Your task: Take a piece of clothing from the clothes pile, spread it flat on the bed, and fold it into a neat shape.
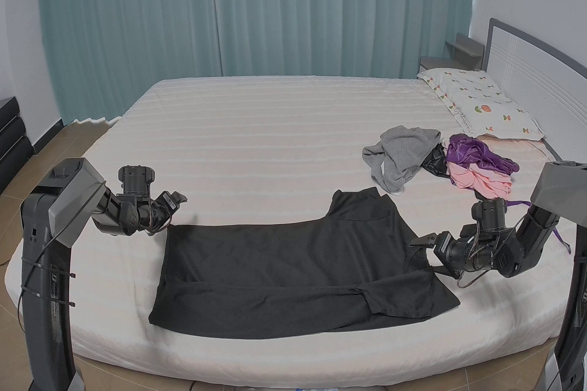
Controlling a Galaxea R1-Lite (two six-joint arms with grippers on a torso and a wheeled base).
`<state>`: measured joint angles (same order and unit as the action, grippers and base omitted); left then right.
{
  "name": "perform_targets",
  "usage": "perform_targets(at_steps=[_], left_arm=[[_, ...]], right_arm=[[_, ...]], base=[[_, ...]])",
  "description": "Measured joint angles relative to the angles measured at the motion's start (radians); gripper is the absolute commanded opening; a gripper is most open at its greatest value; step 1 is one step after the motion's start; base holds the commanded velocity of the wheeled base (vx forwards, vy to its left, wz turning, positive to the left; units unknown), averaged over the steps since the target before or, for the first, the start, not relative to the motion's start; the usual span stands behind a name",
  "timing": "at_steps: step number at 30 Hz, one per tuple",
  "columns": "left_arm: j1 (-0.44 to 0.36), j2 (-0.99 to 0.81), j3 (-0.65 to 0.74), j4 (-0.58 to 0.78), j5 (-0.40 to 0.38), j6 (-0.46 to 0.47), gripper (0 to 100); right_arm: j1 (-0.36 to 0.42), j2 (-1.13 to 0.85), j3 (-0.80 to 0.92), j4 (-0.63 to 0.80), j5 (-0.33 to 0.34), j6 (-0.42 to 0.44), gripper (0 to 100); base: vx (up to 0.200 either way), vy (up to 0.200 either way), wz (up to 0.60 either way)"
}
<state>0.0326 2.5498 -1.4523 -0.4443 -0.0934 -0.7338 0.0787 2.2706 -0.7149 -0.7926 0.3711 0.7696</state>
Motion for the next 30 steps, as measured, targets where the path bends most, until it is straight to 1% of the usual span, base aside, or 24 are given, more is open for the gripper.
perform_targets(at_steps=[13,14,22,25,30], left_arm=[[-0.003,0.054,-0.022,-0.004,0.0,0.002,100],[-0.003,0.056,-0.023,-0.005,0.0,0.002,0],[-0.004,0.061,-0.018,-0.026,0.02,0.002,0],[-0.001,0.06,-0.006,-0.05,0.028,-0.002,0],[0.004,0.056,0.02,-0.087,0.035,-0.022,0]], right_arm=[[0.001,0.0,0.0,0.0,0.0,0.001,100],[0.001,0.001,-0.002,0.0,0.0,0.0,100],[0.01,0.003,-0.034,0.015,-0.01,0.005,100],[0.037,0.002,-0.07,0.037,-0.033,0.004,100],[0.058,-0.003,-0.183,0.13,-0.078,-0.005,100]], base=[[0.0,0.0,0.0],[0.0,0.0,0.0],[0.0,0.0,0.0],[0.0,0.0,0.0],[0.0,0.0,0.0]])
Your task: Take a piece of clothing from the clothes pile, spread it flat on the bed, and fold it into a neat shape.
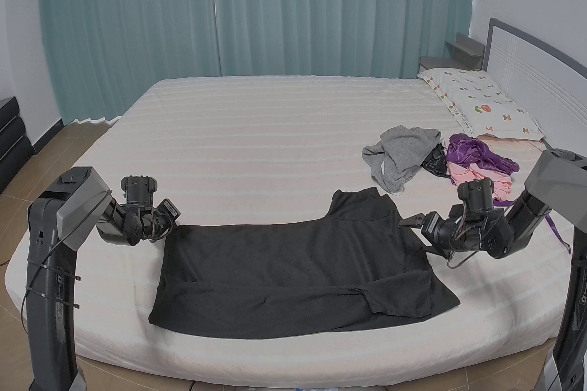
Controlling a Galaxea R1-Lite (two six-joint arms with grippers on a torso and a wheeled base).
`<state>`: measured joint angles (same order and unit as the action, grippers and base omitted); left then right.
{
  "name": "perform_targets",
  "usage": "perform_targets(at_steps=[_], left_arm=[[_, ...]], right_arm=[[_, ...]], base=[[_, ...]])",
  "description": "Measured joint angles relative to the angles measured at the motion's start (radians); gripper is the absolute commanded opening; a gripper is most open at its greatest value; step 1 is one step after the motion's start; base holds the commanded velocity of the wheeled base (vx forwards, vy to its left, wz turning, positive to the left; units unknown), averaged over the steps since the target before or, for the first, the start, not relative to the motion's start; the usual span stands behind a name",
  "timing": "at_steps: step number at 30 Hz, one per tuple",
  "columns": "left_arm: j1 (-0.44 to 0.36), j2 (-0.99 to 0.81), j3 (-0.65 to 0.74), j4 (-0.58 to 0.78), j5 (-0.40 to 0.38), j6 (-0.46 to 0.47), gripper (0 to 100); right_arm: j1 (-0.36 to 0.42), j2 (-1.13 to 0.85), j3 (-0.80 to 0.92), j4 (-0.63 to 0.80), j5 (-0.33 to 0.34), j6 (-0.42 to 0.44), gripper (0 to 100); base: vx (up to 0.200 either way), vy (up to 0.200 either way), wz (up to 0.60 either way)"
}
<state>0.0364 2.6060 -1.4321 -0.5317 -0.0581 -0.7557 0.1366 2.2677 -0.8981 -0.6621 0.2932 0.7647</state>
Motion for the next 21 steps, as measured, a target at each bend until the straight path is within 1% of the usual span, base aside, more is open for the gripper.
perform_targets(at_steps=[5,12,21], left_arm=[[0.001,-0.01,0.019,-0.029,0.004,-0.04,0],[0.001,-0.019,0.032,-0.039,0.004,-0.057,0],[0.001,-0.024,0.036,-0.043,0.003,-0.062,0]], right_arm=[[-0.001,0.012,-0.141,0.086,-0.021,-0.056,100],[-0.009,0.097,-0.343,0.168,-0.031,-0.132,100],[-0.01,0.261,-0.654,0.287,-0.033,-0.177,100]], base=[[0.0,0.0,0.0],[0.0,0.0,0.0],[0.0,0.0,0.0]])
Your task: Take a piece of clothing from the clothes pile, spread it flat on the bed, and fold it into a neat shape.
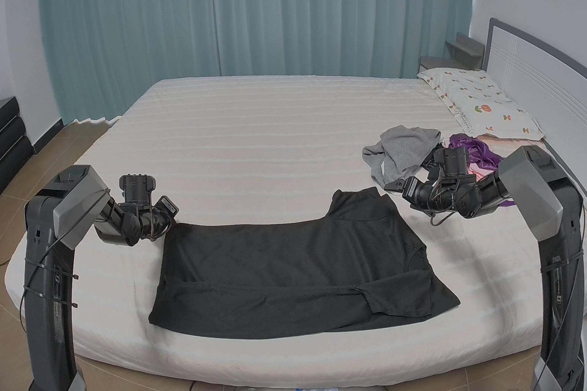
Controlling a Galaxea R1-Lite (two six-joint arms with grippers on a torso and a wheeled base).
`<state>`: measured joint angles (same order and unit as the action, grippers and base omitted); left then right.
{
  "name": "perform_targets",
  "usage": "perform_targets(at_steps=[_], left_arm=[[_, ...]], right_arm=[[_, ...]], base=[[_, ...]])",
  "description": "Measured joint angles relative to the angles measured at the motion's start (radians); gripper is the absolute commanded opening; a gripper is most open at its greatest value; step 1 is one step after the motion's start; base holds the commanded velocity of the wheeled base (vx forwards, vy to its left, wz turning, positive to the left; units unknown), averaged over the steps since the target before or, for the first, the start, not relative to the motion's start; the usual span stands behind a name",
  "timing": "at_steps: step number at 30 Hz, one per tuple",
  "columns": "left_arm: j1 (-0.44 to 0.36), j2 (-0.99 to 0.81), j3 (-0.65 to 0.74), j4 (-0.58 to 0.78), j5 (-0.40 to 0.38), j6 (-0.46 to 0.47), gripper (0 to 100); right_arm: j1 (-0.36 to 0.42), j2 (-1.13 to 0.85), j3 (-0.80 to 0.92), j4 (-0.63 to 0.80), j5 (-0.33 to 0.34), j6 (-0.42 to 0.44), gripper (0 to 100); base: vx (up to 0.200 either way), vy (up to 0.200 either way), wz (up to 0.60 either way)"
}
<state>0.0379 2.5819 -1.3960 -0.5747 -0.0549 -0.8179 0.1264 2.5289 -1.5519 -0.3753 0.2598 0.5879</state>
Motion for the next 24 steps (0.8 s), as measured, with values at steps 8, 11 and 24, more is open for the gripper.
perform_targets(at_steps=[8,11,24], left_arm=[[-0.001,0.0,0.001,0.0,0.0,-0.001,0],[-0.001,0.0,0.001,0.0,0.0,-0.001,0],[-0.001,-0.001,0.008,-0.002,0.0,0.001,0]], right_arm=[[0.008,0.137,-0.207,0.03,-0.015,-0.007,100],[0.011,0.177,-0.268,0.033,-0.03,-0.008,100],[0.017,0.251,-0.353,0.053,-0.041,-0.011,0]], base=[[0.0,0.0,0.0],[0.0,0.0,0.0],[0.0,0.0,0.0]])
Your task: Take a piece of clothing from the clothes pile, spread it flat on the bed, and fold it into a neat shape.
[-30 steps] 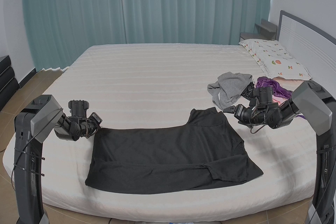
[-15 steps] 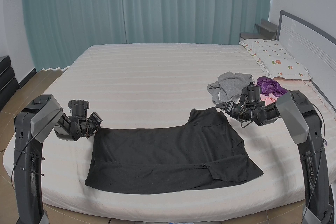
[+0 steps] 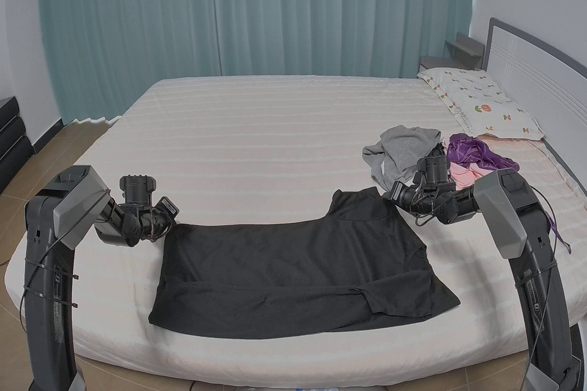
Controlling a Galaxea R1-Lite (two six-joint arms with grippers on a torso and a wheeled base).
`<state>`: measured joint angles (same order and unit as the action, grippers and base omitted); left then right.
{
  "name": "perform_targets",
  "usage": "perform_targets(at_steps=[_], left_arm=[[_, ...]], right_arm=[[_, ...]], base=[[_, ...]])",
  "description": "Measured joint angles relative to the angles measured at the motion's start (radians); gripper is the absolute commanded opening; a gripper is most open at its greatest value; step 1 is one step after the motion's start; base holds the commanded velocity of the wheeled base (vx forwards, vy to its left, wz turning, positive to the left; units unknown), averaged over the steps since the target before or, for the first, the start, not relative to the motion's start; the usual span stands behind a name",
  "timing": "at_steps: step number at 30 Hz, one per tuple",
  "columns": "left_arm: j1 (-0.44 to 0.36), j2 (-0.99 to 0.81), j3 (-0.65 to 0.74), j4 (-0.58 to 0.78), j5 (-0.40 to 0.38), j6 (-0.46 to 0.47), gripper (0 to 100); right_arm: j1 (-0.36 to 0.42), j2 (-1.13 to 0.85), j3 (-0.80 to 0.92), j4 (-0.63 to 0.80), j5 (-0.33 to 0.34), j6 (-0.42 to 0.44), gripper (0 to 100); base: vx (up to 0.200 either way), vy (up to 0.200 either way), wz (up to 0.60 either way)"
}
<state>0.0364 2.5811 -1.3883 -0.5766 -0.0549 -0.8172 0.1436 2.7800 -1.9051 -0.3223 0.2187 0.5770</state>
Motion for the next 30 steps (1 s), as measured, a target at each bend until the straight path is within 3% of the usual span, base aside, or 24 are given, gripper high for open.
perform_targets(at_steps=[10,17,24,25,30], left_arm=[[0.0,-0.003,0.001,0.001,0.0,-0.001,0],[0.0,-0.042,0.045,-0.007,0.004,-0.001,0],[-0.001,-0.104,0.142,-0.11,0.008,-0.001,0],[-0.003,-0.109,0.152,-0.118,0.008,-0.001,0],[-0.007,-0.122,0.171,-0.121,0.009,0.0,0]], right_arm=[[-0.015,-0.015,0.01,0.042,-0.012,0.002,0],[-0.025,-0.084,0.113,0.031,-0.008,0.011,0],[-0.032,-0.158,0.212,-0.014,0.021,0.007,0],[-0.031,-0.161,0.218,-0.018,0.023,0.005,100],[-0.022,-0.148,0.198,-0.01,0.028,-0.016,100]], base=[[0.0,0.0,0.0],[0.0,0.0,0.0],[0.0,0.0,0.0],[0.0,0.0,0.0],[0.0,0.0,0.0]])
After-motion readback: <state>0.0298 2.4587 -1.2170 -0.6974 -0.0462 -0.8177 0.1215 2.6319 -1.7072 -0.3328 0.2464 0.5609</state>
